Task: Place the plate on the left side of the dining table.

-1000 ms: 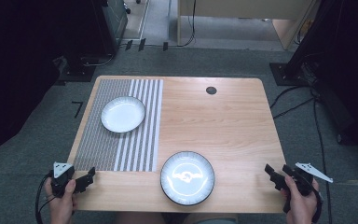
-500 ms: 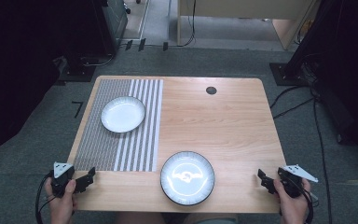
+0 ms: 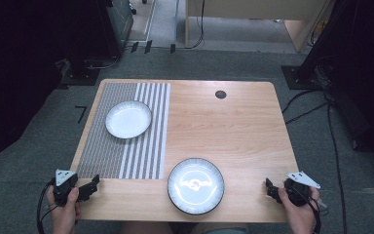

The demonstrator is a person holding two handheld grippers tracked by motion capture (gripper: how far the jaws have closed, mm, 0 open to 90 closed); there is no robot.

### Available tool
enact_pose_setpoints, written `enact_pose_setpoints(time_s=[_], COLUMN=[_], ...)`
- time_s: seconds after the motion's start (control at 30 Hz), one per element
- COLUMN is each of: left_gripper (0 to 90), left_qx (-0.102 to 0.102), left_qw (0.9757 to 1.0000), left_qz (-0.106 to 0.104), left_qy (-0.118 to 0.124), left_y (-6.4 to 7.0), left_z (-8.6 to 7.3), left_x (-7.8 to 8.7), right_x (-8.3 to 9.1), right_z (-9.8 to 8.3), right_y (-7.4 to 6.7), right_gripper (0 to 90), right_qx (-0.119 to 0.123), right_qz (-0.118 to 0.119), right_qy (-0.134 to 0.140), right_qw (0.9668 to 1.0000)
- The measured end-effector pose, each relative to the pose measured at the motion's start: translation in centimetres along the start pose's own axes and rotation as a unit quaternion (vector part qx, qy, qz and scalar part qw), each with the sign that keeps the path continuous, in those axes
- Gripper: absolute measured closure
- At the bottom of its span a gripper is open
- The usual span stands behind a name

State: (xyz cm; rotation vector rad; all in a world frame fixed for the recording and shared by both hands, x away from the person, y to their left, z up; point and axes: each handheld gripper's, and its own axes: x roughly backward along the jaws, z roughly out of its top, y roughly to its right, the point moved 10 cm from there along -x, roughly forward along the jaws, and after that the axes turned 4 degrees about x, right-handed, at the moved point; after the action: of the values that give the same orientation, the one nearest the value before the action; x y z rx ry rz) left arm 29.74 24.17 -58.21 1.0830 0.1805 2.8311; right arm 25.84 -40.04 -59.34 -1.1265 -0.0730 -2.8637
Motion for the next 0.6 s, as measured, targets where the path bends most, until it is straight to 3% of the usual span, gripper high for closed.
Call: enact_pose_setpoints(time_s=[0.37,0.6], left_gripper=[17.0,17.0], left_qx=[0.000,-0.032], left_qw=[1.0000,0.9991], left_qz=[0.000,0.027], left_qy=[-0.001,-0.008], left_y=[0.02,0.24], left_z=[0.00,-0.24], left_x=[-0.01,-0.23], right_x=[0.02,0.06], right_z=[-0.02,-0.06], right_y=[-0.01,-0.04], right_gripper=[12.9,12.9], right_qx=[0.000,-0.002], right_qz=[-0.002,-0.003], right_qy=[0.000,0.000], right_qw=[1.0000,1.0000])
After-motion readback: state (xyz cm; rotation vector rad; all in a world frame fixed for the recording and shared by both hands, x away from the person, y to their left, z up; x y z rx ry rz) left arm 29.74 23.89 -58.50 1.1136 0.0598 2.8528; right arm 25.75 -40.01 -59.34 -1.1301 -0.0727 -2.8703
